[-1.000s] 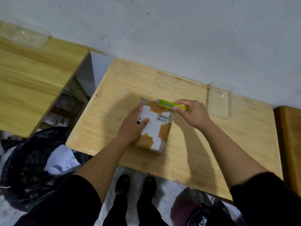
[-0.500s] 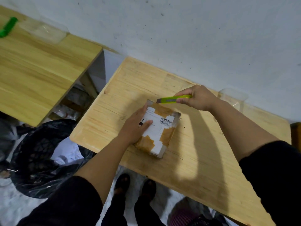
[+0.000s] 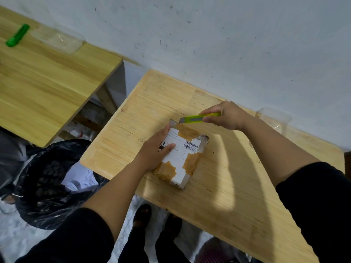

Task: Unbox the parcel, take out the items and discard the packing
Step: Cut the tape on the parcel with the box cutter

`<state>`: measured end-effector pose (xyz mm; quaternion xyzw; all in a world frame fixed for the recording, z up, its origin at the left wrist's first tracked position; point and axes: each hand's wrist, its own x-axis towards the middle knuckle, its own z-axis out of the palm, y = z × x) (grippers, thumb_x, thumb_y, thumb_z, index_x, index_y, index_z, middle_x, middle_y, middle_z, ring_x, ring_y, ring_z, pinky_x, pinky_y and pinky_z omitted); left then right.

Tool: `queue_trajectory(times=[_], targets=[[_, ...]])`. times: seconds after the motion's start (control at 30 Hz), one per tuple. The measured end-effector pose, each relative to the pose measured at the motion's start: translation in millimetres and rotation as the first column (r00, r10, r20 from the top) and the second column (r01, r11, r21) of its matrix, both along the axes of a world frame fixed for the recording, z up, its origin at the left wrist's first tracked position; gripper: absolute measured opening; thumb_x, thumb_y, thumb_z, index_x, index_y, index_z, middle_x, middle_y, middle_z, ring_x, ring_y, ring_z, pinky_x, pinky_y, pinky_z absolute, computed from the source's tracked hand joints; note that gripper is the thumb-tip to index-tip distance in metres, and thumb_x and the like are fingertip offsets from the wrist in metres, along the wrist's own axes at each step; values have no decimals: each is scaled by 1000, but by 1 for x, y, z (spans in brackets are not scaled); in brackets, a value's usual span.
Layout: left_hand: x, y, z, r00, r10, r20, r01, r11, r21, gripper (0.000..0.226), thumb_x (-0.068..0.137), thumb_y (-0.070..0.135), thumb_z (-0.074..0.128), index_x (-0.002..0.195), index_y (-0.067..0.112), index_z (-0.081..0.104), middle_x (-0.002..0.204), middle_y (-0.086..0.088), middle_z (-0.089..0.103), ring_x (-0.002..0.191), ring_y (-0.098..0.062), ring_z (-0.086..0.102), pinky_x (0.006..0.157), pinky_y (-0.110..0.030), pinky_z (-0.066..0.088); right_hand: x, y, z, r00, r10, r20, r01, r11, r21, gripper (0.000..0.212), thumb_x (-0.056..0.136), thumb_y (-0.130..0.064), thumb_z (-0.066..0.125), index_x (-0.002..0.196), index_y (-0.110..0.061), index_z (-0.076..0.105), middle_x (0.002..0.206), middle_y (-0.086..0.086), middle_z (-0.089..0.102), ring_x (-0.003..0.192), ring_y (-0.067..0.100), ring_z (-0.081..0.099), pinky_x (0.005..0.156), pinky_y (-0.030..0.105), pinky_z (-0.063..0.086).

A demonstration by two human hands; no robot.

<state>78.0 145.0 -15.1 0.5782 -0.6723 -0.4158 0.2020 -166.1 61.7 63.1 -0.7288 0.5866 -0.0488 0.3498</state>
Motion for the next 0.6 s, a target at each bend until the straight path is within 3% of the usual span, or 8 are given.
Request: queue_trajectory(times=[0.13, 0.3, 0.6], targets=[[-1, -1, 1, 1000, 8, 2, -8, 1000, 30, 63, 92, 40, 48, 145, 36, 14, 150, 10, 29, 131, -10, 36, 93, -17, 29, -4, 0, -1, 999, 33, 15, -33, 999, 9, 30, 87, -30, 62, 117, -29, 64, 64, -17, 52, 52, -3, 49, 53, 10, 34], [0, -1, 1, 1000, 10, 21, -11, 999, 40, 64, 92, 41, 49, 145, 37, 14, 151, 9, 29, 132, -12, 36, 96, -18, 29, -7, 0, -3, 999, 39, 10, -39, 999, 10, 30, 88, -28, 60, 119, -31, 62, 66, -19, 50, 53, 5, 41, 55, 19, 34], [-1, 0, 0, 1000, 22, 17, -23, 999, 29, 64, 91, 39, 51, 145, 35, 17, 148, 10, 32, 128, -8, 37, 95, -16, 29, -9, -1, -2, 997, 80, -9, -79, 996, 46, 30, 89, -29, 59, 118, -32, 62, 77, -27, 52, 53, 5, 45, 54, 17, 35]])
